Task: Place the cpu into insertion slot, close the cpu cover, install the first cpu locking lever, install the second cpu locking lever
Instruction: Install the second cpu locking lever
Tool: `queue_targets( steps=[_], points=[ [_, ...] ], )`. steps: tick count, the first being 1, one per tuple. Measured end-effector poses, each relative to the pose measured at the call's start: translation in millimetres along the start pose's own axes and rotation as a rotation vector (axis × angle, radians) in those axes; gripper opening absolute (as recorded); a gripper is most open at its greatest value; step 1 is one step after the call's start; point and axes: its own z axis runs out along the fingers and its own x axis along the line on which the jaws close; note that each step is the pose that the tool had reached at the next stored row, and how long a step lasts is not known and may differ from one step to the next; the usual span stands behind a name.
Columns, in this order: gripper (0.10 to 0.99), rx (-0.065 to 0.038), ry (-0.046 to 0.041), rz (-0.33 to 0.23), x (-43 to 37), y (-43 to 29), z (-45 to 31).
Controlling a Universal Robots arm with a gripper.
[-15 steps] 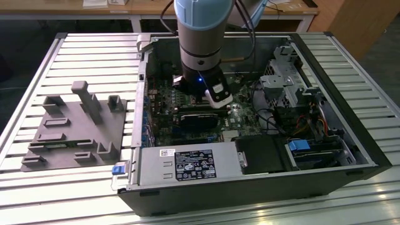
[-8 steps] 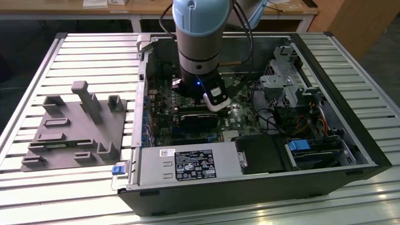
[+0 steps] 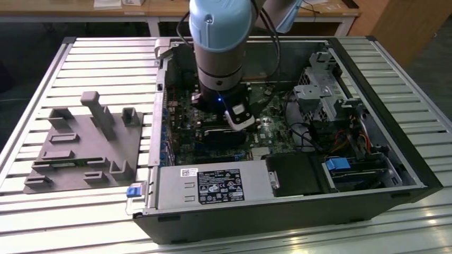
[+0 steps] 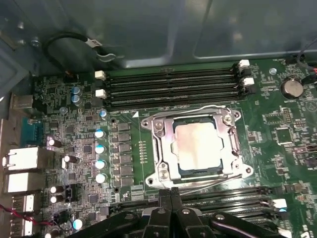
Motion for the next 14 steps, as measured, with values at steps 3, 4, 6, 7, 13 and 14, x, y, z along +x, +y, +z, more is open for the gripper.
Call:
queue_targets(
  steps=[3,4,6,7,13,14],
  points=[
    [0.102,-0.006,0.0006,0.0,2.8,-1.0,2.4],
    [0.102,-0.008,0.0008,0.001,3.7,-1.4,3.2],
    [0.102,-0.011,0.0012,0.001,5.1,-2.0,4.8],
    [0.102,-0.012,0.0013,0.001,5.4,-2.1,5.6],
    [0.102,-0.017,0.0018,0.001,8.1,-1.4,8.9],
    [0.102,-0.018,0.0019,0.001,9.0,-1.1,9.3]
  ],
)
